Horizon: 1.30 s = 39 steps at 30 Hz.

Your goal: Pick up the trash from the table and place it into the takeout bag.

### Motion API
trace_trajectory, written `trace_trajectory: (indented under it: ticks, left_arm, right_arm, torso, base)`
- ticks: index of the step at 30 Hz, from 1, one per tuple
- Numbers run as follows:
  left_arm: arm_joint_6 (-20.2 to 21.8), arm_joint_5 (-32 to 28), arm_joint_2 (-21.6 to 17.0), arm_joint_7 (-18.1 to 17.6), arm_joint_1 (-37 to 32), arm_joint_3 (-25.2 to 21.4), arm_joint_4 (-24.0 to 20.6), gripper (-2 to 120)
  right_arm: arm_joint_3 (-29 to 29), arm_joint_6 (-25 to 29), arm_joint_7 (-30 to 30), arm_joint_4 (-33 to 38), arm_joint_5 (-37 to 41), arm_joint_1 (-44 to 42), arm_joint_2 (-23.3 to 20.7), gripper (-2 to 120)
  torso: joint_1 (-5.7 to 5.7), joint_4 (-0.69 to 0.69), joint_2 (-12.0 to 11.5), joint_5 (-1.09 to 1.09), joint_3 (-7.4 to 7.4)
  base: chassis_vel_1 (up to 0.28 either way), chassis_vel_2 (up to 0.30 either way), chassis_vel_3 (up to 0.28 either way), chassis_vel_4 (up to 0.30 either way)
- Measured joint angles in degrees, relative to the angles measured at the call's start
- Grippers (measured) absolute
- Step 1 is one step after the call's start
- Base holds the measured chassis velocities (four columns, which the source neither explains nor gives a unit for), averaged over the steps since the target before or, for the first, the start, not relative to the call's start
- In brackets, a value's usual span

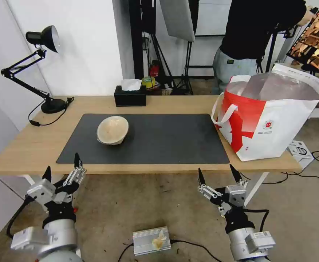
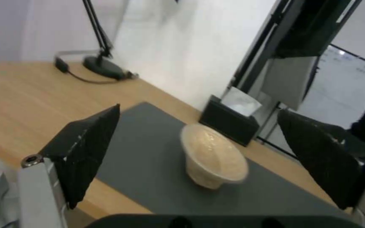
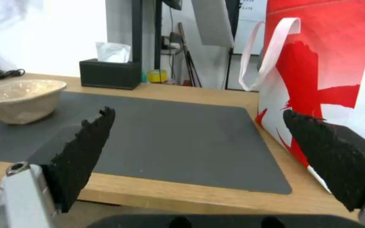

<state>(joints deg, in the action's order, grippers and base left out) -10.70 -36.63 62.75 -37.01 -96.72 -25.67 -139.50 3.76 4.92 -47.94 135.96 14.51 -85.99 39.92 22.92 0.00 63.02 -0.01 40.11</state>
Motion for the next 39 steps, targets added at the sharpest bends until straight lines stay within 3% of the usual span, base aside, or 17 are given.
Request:
trace_trajectory:
  ticks: [10, 13, 14, 17, 22, 36, 39]
  left_arm:
    - [2.6, -16.2, -6.4, -1.6, 7.3, -1.4, -0.7, 100]
    - [4.6, -23.6, -8.3, -4.2, 12.0, -1.6, -0.5, 100]
    - [4.6, -23.6, -8.3, -4.2, 12.0, -1.6, -0.5, 100]
    - [7.3, -31.9, -9.2, -8.2, 17.4, -1.5, 0.1, 100]
    - [11.1, -37.4, -10.2, -12.1, 23.4, -1.0, 3.4, 100]
    - [16.7, -48.0, -11.4, -16.2, 32.9, 0.9, 12.3, 100]
    - [18.3, -51.2, -11.4, -18.4, 35.6, 1.7, 14.9, 100]
  right_arm:
    - [0.0, 0.0, 0.0, 0.0, 0.0, 0.0, 0.0, 100]
    - [0.0, 0.0, 0.0, 0.0, 0.0, 0.0, 0.0, 100]
    - [0.0, 0.0, 0.0, 0.0, 0.0, 0.0, 0.0, 100]
    - [0.0, 0.0, 0.0, 0.0, 0.1, 0.0, 0.0, 100]
    - [0.0, 0.0, 0.0, 0.0, 0.1, 0.1, 0.0, 100]
    - [0.0, 0.0, 0.0, 0.0, 0.1, 0.1, 0.0, 100]
    - [0.0, 0.0, 0.0, 0.0, 0.1, 0.1, 0.0, 100]
  torso:
    - [0.0, 0.0, 0.0, 0.0, 0.0]
    - [0.0, 0.0, 0.0, 0.01, 0.0]
    - [0.0, 0.0, 0.0, 0.01, 0.0]
    - [0.0, 0.0, 0.0, 0.0, 0.0]
    - [0.0, 0.0, 0.0, 0.0, 0.0]
    - [0.0, 0.0, 0.0, 0.0, 0.0]
    - [0.0, 0.0, 0.0, 0.0, 0.0]
  base:
    - [0.0, 0.0, 0.0, 0.0]
    - [0.0, 0.0, 0.0, 0.0]
    - [0.0, 0.0, 0.0, 0.0]
    - [0.0, 0.0, 0.0, 0.0]
    - [0.0, 0.0, 0.0, 0.0]
    - [0.0, 0.0, 0.0, 0.0]
    - [0.0, 0.0, 0.0, 0.0]
